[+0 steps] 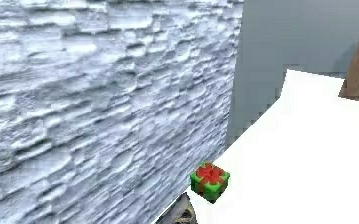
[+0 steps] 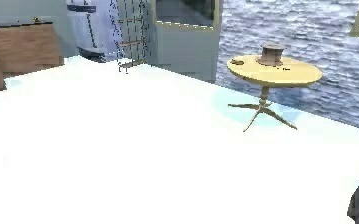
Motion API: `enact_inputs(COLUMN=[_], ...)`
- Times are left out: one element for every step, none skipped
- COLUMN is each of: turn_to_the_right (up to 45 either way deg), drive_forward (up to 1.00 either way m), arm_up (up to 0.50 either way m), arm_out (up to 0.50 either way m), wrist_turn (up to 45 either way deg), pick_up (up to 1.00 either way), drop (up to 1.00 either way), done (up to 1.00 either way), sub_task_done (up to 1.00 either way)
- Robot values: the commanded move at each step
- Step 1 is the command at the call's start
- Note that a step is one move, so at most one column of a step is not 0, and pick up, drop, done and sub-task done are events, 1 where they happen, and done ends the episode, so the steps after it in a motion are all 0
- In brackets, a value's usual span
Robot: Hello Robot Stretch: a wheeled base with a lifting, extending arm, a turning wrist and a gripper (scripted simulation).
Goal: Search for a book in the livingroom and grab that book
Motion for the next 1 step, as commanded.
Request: enact_inputs(turn_to_the_right=[45.0], drive_forward=[0.0], arm_up=[0.0], arm_out=[0.0], wrist_turn=[0.0], pick_up=[0.0], drop=[0.0], done=[0.0], sub_task_done=[0.0])
